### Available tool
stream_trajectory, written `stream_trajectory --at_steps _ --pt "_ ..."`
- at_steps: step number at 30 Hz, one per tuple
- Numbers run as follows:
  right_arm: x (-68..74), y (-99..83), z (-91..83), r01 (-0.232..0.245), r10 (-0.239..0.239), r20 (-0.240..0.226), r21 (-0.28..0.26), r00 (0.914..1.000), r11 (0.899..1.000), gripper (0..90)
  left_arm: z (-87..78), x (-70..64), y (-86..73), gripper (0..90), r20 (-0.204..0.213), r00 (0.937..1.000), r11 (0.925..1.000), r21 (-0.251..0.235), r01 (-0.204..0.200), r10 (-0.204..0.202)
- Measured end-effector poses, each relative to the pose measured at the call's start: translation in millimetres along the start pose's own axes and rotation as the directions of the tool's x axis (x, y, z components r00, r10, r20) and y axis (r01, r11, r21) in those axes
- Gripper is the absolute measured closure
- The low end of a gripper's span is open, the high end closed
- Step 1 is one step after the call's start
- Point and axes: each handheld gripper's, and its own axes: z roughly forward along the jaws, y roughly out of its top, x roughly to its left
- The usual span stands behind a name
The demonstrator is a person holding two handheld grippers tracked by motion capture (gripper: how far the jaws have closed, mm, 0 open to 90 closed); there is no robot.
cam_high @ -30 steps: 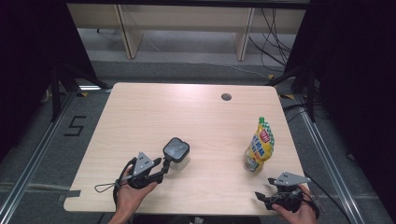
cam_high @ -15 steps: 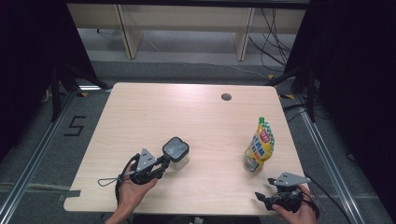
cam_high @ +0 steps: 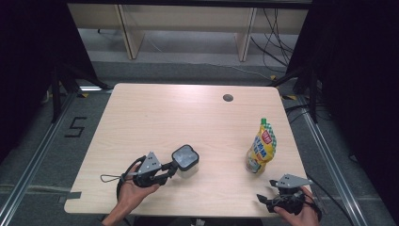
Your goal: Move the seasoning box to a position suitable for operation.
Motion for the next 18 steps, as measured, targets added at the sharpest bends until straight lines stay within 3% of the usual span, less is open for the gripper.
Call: stream_trajectory --at_steps 5,6,8,9,12,15,18 --pt "0.2 -0.1 0.1 0.000 0.000 -0.004 0.003 1.0000 1.000 24.9 1.3 3.7 0.6 71.9 0.042 0.9991 1.0000 -0.003 -0.006 0.006" --pt "0.6 0.2 0.0 -0.005 0.005 -0.006 0.005 1.0000 1.000 24.9 1.3 2.8 0.1 71.9 0.042 0.9990 0.9999 -0.002 0.012 -0.012" --pt "1.2 0.2 -0.3 -0.012 0.012 -0.006 0.009 0.9999 1.000 24.9 1.2 4.9 0.6 71.9 0.054 0.9983 0.9998 -0.004 -0.022 0.022" --pt "1.1 0.2 -0.2 -0.008 0.008 -0.003 0.005 1.0000 1.000 24.9 1.6 4.4 0.2 71.9 0.062 0.9979 0.9998 -0.007 -0.020 0.020" --pt "0.9 -0.3 0.3 0.005 -0.005 -0.004 0.001 1.0000 1.000 24.9 2.9 -1.2 1.0 71.9 0.077 0.9970 1.0000 -0.004 -0.009 0.009" --pt "1.1 0.0 -0.5 0.004 -0.004 -0.002 0.000 1.0000 1.000 24.9 4.4 -5.3 2.1 71.9 0.104 0.9938 0.9992 -0.004 -0.039 0.039" --pt "1.1 0.0 -0.1 0.006 -0.006 -0.002 0.003 1.0000 1.000 24.9 6.5 -8.7 3.1 71.9 0.128 0.9909 0.9991 -0.006 -0.042 0.042"
